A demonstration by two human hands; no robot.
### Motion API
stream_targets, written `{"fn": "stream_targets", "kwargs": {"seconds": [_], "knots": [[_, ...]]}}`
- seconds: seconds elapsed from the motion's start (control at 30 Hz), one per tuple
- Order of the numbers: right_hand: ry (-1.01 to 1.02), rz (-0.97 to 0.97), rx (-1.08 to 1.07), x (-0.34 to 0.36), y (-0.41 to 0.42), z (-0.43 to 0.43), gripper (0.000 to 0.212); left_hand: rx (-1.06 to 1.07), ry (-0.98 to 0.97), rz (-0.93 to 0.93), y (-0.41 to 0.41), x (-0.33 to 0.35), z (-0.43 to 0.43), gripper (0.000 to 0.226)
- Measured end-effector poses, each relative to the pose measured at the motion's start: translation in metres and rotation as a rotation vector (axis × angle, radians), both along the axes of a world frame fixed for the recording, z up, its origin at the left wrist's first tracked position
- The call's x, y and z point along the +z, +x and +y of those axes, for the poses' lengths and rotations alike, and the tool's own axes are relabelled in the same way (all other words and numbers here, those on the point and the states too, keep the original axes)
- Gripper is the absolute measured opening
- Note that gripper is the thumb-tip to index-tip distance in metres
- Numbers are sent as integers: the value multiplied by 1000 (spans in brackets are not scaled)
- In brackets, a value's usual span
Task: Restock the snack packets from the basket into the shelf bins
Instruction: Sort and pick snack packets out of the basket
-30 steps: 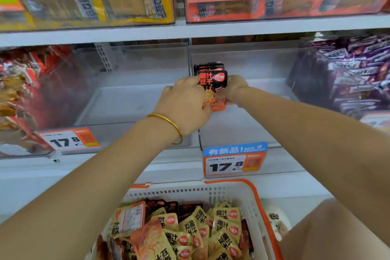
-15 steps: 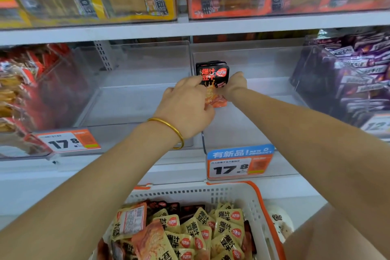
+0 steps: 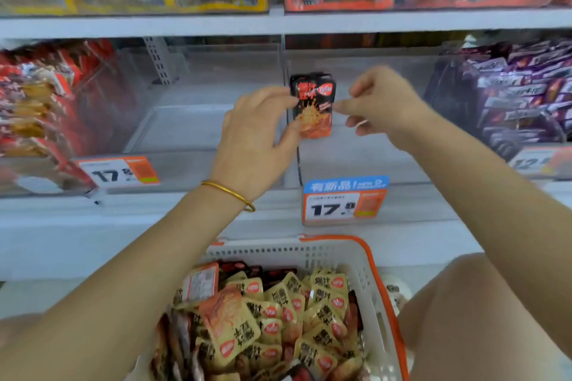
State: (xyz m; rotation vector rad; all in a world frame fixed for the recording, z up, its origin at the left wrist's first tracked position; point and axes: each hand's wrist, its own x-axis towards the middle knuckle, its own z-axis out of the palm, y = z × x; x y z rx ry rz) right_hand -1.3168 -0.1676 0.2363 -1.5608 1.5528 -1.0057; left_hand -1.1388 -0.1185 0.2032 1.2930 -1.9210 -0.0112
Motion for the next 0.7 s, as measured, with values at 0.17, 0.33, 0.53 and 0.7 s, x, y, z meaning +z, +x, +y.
{"fn": "stream_targets", "kwargs": {"seconds": [0.17, 0.33, 0.53, 0.7], "knots": [[15, -69, 407, -6, 14, 124, 17, 37, -69, 62, 26, -46, 67, 29], [329, 170, 613, -111, 60, 133, 7, 87, 236, -117, 64, -125, 91, 33], [307, 472, 620, -257, 111, 78, 28, 286, 613, -246, 95, -177, 84, 34], [278, 598, 689, -323, 153, 52, 40, 360, 717, -218, 116, -197, 65, 38]]}}
